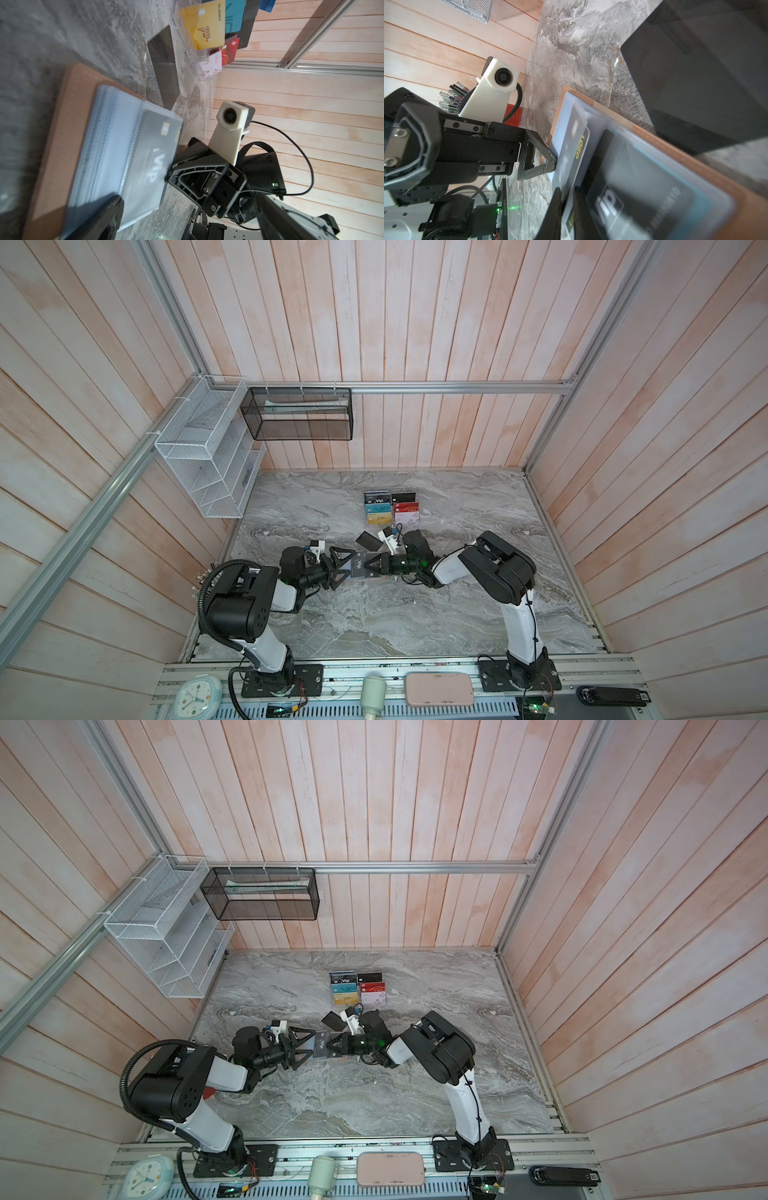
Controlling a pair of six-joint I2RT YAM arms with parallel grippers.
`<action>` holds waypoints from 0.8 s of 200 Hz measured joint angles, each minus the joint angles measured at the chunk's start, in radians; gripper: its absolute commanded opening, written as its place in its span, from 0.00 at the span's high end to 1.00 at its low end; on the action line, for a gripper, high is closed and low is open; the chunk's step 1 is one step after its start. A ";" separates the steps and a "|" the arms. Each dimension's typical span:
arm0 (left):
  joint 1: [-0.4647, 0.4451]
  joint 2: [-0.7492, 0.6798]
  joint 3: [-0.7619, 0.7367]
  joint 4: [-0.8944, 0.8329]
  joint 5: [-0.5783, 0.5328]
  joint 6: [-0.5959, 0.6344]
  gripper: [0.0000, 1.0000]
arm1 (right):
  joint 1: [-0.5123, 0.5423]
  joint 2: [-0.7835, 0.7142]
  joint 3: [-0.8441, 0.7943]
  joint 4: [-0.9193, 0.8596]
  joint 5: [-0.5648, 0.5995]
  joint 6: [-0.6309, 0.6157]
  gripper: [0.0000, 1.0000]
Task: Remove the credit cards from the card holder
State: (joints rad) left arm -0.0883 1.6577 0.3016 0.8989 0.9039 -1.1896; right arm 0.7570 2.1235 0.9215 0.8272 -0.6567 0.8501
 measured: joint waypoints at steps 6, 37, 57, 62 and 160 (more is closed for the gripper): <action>0.000 0.002 -0.002 0.003 0.000 0.000 0.00 | -0.001 0.002 0.000 0.000 0.000 0.000 0.86; 0.000 0.013 -0.006 0.021 0.000 0.000 0.00 | -0.002 0.003 0.000 0.011 -0.009 0.014 0.90; 0.000 0.021 -0.006 0.033 0.001 0.000 0.00 | -0.006 0.003 -0.001 0.030 -0.023 0.027 0.91; 0.000 0.023 -0.006 0.036 0.001 0.000 0.00 | -0.007 0.003 -0.002 0.037 -0.025 0.032 0.91; 0.000 0.050 -0.006 0.077 0.005 0.001 0.00 | -0.021 0.012 -0.009 0.067 -0.051 0.061 1.00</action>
State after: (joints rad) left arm -0.0883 1.7073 0.2951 0.9760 0.9085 -1.1889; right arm 0.7361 2.1357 0.9123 0.8944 -0.7078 0.9112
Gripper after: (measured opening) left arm 0.999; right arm 0.047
